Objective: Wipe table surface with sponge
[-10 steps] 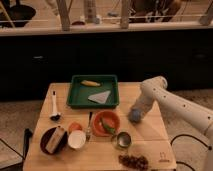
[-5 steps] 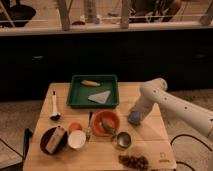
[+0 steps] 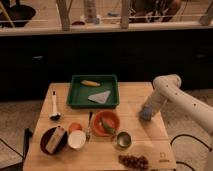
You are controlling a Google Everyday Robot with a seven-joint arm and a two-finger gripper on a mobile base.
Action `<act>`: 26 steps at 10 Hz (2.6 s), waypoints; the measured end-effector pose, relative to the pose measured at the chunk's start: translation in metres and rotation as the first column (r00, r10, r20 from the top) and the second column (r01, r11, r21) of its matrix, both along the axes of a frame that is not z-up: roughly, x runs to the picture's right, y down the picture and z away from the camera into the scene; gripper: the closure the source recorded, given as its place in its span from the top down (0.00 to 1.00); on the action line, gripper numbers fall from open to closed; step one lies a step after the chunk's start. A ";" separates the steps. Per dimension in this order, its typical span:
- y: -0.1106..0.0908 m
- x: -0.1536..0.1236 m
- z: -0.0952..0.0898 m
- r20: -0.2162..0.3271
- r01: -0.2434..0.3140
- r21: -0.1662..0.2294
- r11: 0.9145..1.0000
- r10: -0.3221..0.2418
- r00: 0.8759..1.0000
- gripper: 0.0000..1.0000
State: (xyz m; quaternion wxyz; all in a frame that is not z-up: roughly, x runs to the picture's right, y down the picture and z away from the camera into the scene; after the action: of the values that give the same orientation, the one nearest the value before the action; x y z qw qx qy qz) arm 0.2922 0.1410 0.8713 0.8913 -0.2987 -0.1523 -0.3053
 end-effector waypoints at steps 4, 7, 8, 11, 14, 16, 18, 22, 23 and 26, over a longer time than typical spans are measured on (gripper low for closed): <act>-0.019 -0.016 0.012 -0.040 -0.036 -0.004 0.999 0.036 0.999 0.00; -0.019 -0.015 0.011 -0.041 -0.033 -0.005 0.999 0.033 0.999 0.00; -0.019 -0.014 0.011 -0.042 -0.034 -0.005 0.999 0.033 0.999 0.00; -0.018 -0.014 0.011 -0.042 -0.034 -0.006 0.999 0.034 0.999 0.00; -0.018 -0.014 0.011 -0.042 -0.034 -0.006 0.999 0.034 0.999 0.00; -0.018 -0.014 0.011 -0.042 -0.034 -0.005 0.999 0.034 0.999 0.00; -0.018 -0.013 0.011 -0.043 -0.035 -0.005 0.999 0.035 0.998 0.00; -0.018 -0.014 0.011 -0.042 -0.035 -0.005 0.999 0.034 0.999 0.00; -0.018 -0.014 0.011 -0.042 -0.035 -0.005 0.999 0.034 0.999 0.00; -0.018 -0.014 0.011 -0.042 -0.035 -0.004 0.999 0.034 0.999 0.00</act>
State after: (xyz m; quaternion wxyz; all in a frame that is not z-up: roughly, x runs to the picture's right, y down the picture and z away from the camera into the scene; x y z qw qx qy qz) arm 0.2786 0.1227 0.8827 0.8986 -0.3046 -0.1397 -0.2832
